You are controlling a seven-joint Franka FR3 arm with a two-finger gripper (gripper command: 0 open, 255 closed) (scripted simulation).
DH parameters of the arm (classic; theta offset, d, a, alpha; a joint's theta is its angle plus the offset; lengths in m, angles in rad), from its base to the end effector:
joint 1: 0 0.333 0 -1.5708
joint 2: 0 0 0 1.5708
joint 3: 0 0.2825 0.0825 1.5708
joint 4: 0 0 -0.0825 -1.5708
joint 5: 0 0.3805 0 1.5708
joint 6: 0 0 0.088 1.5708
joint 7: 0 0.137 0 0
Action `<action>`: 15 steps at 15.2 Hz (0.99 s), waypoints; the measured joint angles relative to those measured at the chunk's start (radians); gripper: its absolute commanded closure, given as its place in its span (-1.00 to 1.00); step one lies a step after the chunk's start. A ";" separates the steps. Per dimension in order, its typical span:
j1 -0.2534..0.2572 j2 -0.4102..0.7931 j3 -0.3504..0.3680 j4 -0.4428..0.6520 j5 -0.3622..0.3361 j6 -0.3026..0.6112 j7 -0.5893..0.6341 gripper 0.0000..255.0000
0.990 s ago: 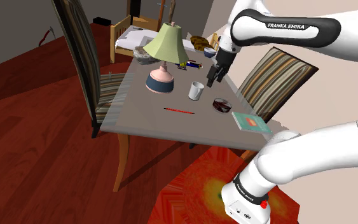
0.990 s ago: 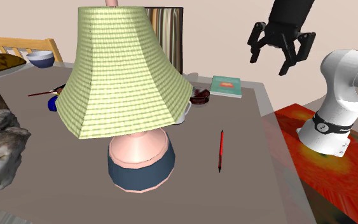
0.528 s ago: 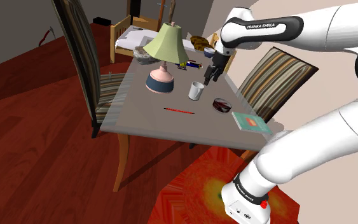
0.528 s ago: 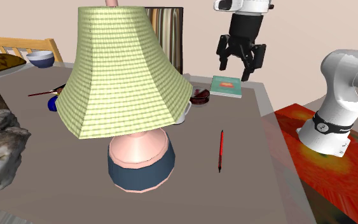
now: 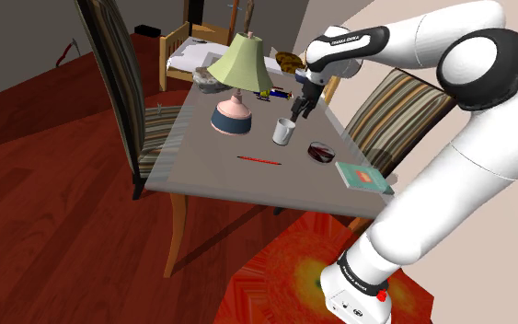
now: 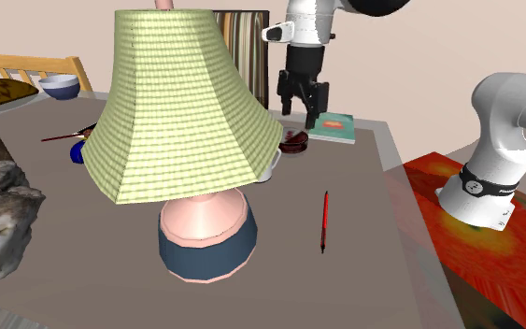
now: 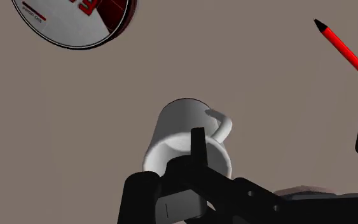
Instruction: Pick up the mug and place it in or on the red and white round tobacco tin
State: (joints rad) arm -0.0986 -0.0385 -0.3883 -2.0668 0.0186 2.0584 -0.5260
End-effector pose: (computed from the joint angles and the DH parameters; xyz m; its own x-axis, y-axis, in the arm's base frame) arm 0.4791 -0.2527 0.3886 0.9988 0.0304 0.0391 0.0309 -0.9994 -0.0134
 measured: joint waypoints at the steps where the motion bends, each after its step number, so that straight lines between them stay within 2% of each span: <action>1: -0.007 0.045 -0.010 0.040 0.026 -0.001 -0.027 -1.00; 6: -0.064 0.250 -0.033 0.212 0.152 -0.003 -0.153 -1.00; 10: -0.122 0.412 -0.022 0.368 0.240 -0.025 -0.219 -1.00; 15: -0.141 0.467 -0.013 0.386 0.269 0.005 -0.243 -1.00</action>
State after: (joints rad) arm -0.2398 0.4288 -0.4013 -1.6808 0.2880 2.0633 -0.7691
